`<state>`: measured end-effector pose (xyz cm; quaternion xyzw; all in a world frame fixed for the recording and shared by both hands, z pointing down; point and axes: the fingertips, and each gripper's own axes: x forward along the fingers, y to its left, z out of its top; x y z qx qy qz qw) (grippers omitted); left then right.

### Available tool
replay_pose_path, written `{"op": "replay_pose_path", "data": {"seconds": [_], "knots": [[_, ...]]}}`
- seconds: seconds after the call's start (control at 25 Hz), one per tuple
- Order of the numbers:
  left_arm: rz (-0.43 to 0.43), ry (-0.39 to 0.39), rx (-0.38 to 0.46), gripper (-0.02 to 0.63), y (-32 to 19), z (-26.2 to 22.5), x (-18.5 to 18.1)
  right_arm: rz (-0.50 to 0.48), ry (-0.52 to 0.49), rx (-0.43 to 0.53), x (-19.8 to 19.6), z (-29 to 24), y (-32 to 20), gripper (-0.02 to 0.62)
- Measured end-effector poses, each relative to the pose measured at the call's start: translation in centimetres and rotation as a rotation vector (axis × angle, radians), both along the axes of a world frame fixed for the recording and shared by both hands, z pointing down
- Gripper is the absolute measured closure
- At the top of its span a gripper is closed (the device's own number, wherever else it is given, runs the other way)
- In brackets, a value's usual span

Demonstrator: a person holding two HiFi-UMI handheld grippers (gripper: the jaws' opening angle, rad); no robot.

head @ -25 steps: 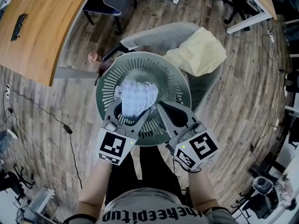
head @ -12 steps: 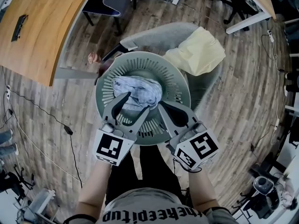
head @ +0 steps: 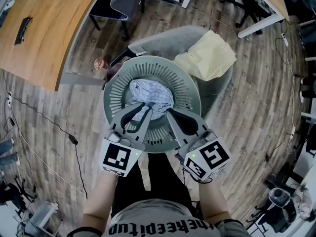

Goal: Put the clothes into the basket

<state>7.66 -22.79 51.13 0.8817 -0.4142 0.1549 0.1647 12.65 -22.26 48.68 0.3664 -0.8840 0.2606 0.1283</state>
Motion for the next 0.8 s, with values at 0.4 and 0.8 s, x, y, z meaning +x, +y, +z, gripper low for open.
{"op": "replay_pose_path", "data": {"seconds": [0.4, 0.8], "knots": [[0.036, 0.013, 0.012, 0.588, 0.8, -1.5, -0.2, 0.011, -0.003, 0.032, -0.7, -1.4, 0.6, 0.586], [0.100, 0.054, 0.062, 0.592, 2.0, -5.0, -0.3, 0.047, 0.003, 0.072, -1.6, -3.6, 2.3, 0.586]]}}
